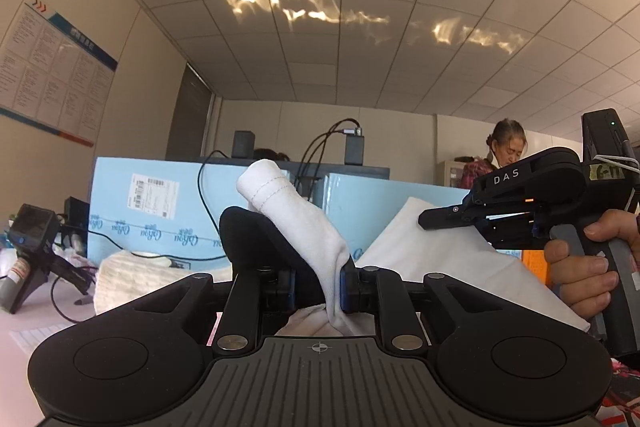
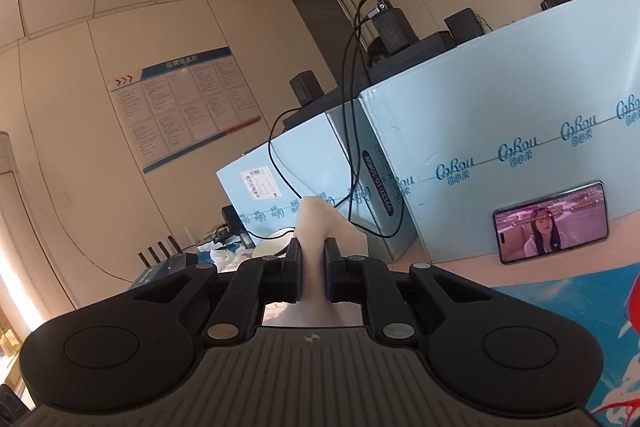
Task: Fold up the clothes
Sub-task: 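Lift the folded shirt with both grippers and carry it toward the sweater stack, then lay the folded shirt on the cream sweater and open both grippers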
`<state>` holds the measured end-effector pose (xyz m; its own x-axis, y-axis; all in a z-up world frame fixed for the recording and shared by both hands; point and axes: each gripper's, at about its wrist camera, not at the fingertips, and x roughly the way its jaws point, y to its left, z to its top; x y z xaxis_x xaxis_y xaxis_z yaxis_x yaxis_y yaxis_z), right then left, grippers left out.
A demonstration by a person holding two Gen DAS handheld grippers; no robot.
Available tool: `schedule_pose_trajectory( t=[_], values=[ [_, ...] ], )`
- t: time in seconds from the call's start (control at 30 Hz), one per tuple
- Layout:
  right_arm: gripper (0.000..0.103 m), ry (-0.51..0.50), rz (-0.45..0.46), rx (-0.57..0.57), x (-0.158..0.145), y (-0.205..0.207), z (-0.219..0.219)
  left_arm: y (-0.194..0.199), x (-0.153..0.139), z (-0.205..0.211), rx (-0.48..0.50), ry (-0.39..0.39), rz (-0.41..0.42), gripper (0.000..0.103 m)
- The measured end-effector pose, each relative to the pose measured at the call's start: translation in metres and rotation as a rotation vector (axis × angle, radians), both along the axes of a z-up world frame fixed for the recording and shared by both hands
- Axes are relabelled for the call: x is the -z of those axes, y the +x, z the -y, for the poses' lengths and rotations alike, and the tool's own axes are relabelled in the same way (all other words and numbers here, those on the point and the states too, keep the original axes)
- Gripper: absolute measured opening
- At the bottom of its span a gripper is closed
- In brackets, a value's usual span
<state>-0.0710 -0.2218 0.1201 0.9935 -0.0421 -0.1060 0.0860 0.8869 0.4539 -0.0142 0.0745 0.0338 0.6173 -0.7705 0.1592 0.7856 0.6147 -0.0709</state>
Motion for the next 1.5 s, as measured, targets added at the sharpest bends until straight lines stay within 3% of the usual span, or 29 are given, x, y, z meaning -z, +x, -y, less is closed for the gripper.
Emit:
schedule_pose_trajectory(
  t=[0.13,0.27,0.47,0.57,0.7,0.73,0.83,0.93,0.97,1.0,1.1,1.13,1.17,1.23,1.3,1.37,1.5],
  values=[
    [0.009,-0.042,0.092,-0.048,-0.032,0.041,-0.015,0.018,-0.022,-0.008,-0.109,-0.061,0.140,0.017],
    [0.009,-0.085,0.155,-0.081,-0.061,0.097,-0.033,0.049,-0.043,-0.006,-0.213,-0.103,0.190,0.017],
    [0.009,-0.231,0.180,-0.031,-0.067,0.187,-0.050,0.097,-0.044,0.022,-0.439,-0.119,0.275,0.017],
    [0.009,-0.252,0.140,0.017,-0.052,0.238,-0.040,0.133,-0.020,0.042,-0.483,-0.148,0.130,0.017],
    [0.007,-0.290,0.002,0.093,-0.004,0.287,-0.020,0.176,0.016,0.064,-0.387,0.043,-0.177,0.017],
    [0.006,-0.303,-0.030,0.115,0.009,0.295,-0.015,0.178,0.021,0.062,-0.384,0.055,-0.224,0.018],
    [0.006,-0.302,-0.103,0.165,0.036,0.305,0.001,0.174,0.022,0.049,-0.365,0.013,-0.287,0.022],
    [0.006,-0.330,-0.152,0.188,0.050,0.309,0.008,0.172,0.024,0.051,-0.385,0.032,-0.298,0.028],
    [0.007,-0.352,-0.172,0.198,0.053,0.311,0.007,0.175,0.026,0.054,-0.407,0.040,-0.302,0.039],
    [0.008,-0.371,-0.192,0.208,0.057,0.313,0.006,0.178,0.026,0.055,-0.436,0.043,-0.297,0.058],
    [0.023,-0.466,-0.258,0.253,0.068,0.321,-0.008,0.188,0.023,0.057,-0.513,0.061,-0.284,0.092],
    [0.037,-0.484,-0.260,0.264,0.070,0.322,-0.011,0.193,0.023,0.057,-0.535,0.070,-0.284,0.094],
    [0.058,-0.502,-0.263,0.276,0.072,0.322,-0.015,0.198,0.023,0.058,-0.557,0.079,-0.284,0.096],
    [0.073,-0.497,-0.245,0.295,0.071,0.315,-0.016,0.206,0.028,0.057,-0.551,0.088,-0.304,0.097],
    [0.074,-0.464,-0.227,0.286,0.066,0.299,-0.014,0.210,0.031,0.055,-0.548,0.078,-0.306,0.098],
    [0.086,-0.425,-0.217,0.285,0.061,0.277,-0.013,0.210,0.033,0.055,-0.554,0.071,-0.281,0.100],
    [0.089,-0.396,-0.244,0.271,0.064,0.215,-0.016,0.202,0.035,0.055,-0.586,0.059,-0.193,0.101]
  ],
)
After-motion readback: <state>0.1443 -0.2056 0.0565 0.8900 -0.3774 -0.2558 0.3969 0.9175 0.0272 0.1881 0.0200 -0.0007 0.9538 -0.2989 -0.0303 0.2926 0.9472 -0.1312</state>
